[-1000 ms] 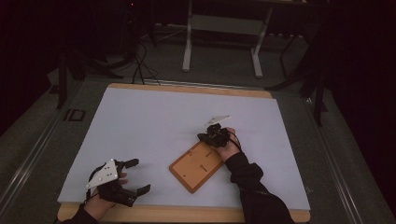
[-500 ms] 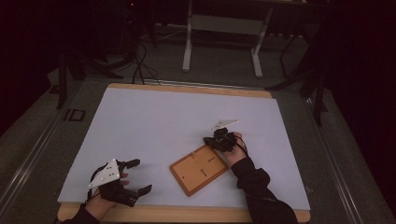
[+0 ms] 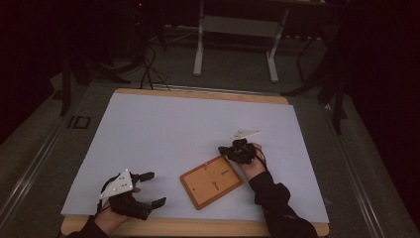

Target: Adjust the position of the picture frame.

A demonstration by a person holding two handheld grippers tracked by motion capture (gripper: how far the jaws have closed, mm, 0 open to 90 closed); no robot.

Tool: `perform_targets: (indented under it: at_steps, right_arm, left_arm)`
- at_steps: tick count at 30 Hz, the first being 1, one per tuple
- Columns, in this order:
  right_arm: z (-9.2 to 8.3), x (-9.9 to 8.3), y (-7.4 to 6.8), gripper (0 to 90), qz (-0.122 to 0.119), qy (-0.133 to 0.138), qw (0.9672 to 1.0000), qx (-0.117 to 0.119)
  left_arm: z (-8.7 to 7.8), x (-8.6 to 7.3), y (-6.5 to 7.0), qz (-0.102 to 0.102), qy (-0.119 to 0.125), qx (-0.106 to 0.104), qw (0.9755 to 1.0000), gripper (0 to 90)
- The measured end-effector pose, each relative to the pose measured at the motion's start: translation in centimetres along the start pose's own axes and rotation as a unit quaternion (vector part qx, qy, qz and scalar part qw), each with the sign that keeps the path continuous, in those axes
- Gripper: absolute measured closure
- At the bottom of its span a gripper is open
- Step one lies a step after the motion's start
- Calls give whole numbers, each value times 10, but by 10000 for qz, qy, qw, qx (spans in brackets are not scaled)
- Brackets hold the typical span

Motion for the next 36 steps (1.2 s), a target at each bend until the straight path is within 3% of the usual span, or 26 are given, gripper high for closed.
perform_targets:
  at_steps: [2,5,11,12,17,18,19,20,22,25,26,27,28,30,32,33,36]
  right_arm:
    - [-3,2,0,861,-31,40,10000,-24]
    - [-10,8,-2,721,-170,164,9997,-105]
    - [-29,13,-11,651,-315,449,9984,-148]
    - [-32,13,-13,603,-299,487,9982,-159]
    - [-43,11,-21,430,-237,625,9977,-129]
    - [-46,10,-24,374,-195,679,9974,-131]
    - [-46,10,-24,374,-195,679,9974,-131]
    - [-48,10,-25,335,-161,734,9971,-112]
    - [-58,5,-30,239,-185,819,9964,-141]
    - [-70,0,-37,192,-113,934,9955,-56]
    - [-70,0,-37,192,-113,934,9955,-56]
    - [-75,-2,-40,167,-80,990,9950,-28]
    - [-88,-6,-47,136,50,1174,9930,68]
    - [-92,-9,-48,135,87,1215,9925,76]
    - [-99,-13,-49,132,149,1326,9910,37]
    - [-102,-15,-48,136,160,1333,9909,-7]
    - [-108,-20,-49,140,144,1276,9917,-97]
  left_arm:
    - [4,-2,1,114,-72,104,9999,152]
    - [11,-4,4,262,-221,152,9993,284]
    - [22,-10,3,211,-544,259,9980,517]
    - [23,-11,1,194,-614,310,9974,542]
    - [29,-18,-5,318,-995,700,9921,719]
    - [30,-19,-6,302,-1029,716,9917,753]
    - [30,-19,-6,302,-1029,716,9917,777]
    - [34,-23,-6,314,-1202,744,9895,777]
    - [37,-28,-6,303,-1369,741,9873,847]
    - [42,-33,-8,250,-1563,802,9841,887]
    - [42,-33,-8,250,-1563,802,9841,889]
    - [45,-34,-9,255,-1638,867,9823,889]
    - [46,-34,-9,262,-1677,871,9816,897]
    - [49,-32,-6,310,-1690,845,9815,898]
    - [53,-32,-6,333,-1767,877,9798,899]
    - [54,-32,-7,281,-1776,863,9799,900]
    - [59,-36,-11,222,-1916,929,9768,900]
Point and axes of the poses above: each handheld gripper's, and its own axes: z roughly forward along the jaws, x roughly out of its top, y roughly to its right, the point moved 10 cm from there along z, roughly forward along the jaws, and after that the axes turned 14 degrees about -z, right-handed, at the moved point
